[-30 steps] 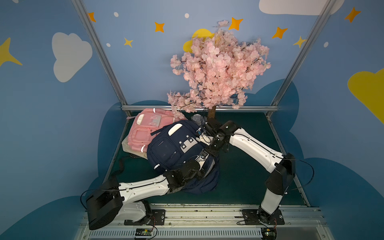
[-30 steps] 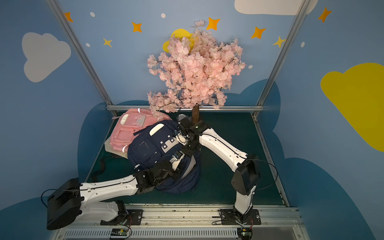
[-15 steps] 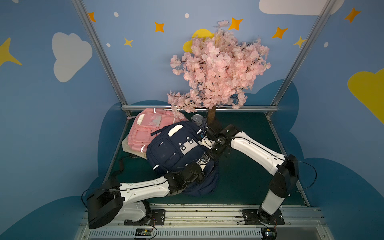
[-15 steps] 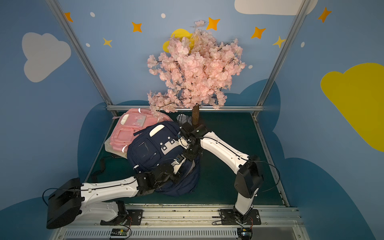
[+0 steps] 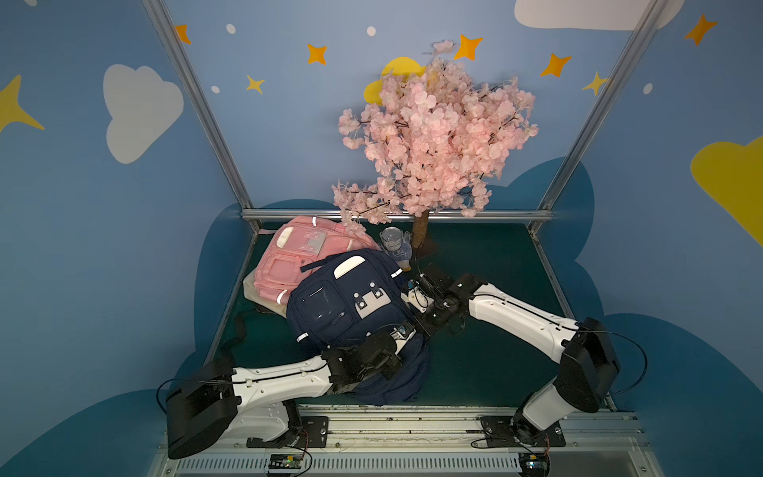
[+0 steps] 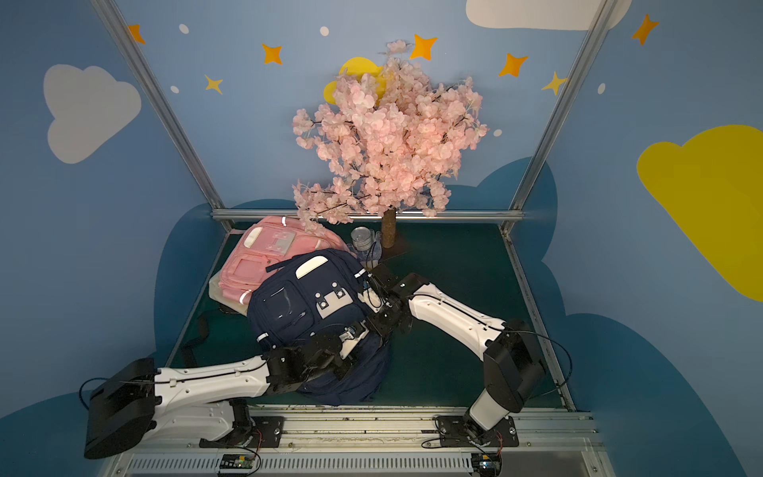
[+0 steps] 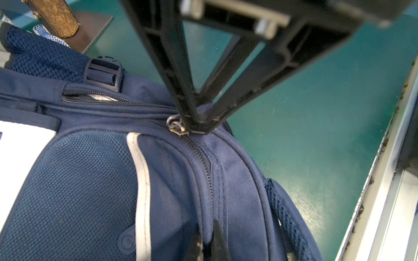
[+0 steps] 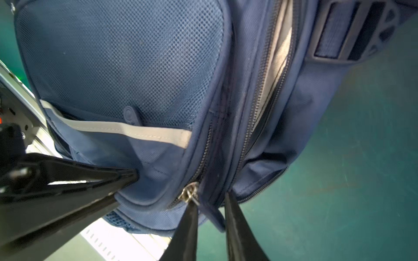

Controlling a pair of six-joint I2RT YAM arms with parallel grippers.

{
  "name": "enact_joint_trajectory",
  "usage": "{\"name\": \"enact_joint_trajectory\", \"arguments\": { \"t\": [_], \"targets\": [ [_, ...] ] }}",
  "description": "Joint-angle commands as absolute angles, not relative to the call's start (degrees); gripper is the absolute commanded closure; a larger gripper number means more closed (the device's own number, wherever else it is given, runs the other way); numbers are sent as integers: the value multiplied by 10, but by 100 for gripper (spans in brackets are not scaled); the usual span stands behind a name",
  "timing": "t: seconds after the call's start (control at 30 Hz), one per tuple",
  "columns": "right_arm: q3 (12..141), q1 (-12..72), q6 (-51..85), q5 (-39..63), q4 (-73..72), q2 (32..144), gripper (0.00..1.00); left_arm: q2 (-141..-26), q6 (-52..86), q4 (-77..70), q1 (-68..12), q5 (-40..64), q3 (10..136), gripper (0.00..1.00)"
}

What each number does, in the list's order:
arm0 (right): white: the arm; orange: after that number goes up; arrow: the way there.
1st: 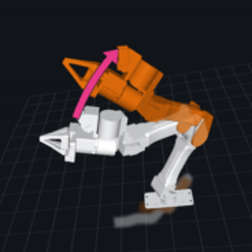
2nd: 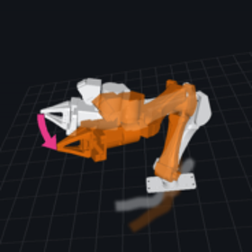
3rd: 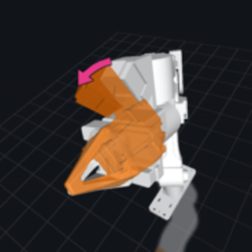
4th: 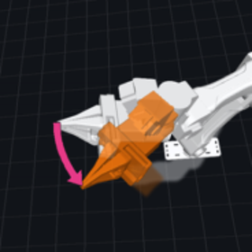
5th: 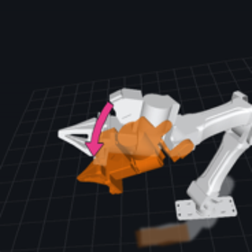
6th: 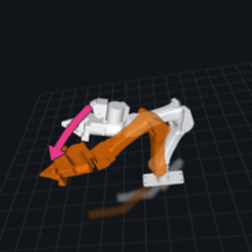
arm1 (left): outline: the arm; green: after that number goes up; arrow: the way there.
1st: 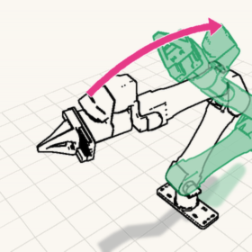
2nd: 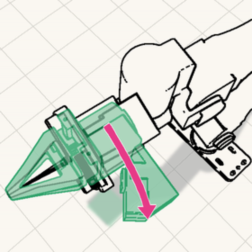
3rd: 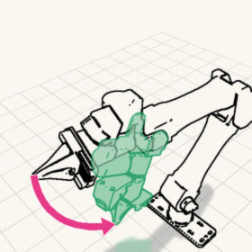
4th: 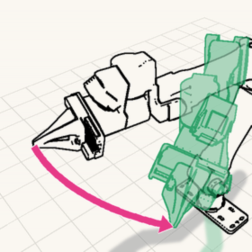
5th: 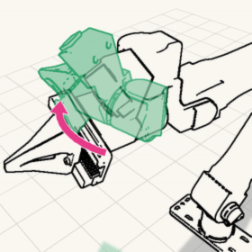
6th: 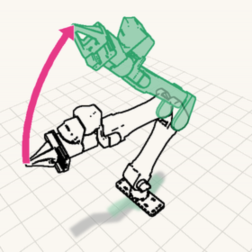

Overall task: Zip up the backpack
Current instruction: Zip the zipper on the backpack.

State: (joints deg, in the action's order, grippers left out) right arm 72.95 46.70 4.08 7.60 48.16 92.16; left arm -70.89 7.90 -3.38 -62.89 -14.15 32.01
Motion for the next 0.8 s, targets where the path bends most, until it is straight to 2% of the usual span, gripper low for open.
{"name": "enact_joint_trajectory", "arguments": {
  "t": [0.0,0.27,0.5,0.67,0.77],
  "targets": [
    [718,464,35,94,400,912,76,-712,82,28,-646,-62,300,97],
    [672,487,13,122,380,900,83,-720,93,31,-646,-83,299,97],
    [640,494,9,119,378,871,80,-714,98,36,-646,-111,298,98],
    [616,494,14,136,357,858,83,-711,98,34,-646,-114,296,98],
    [614,494,20,110,368,865,82,-710,99,37,-645,-117,296,97]
  ]
}}
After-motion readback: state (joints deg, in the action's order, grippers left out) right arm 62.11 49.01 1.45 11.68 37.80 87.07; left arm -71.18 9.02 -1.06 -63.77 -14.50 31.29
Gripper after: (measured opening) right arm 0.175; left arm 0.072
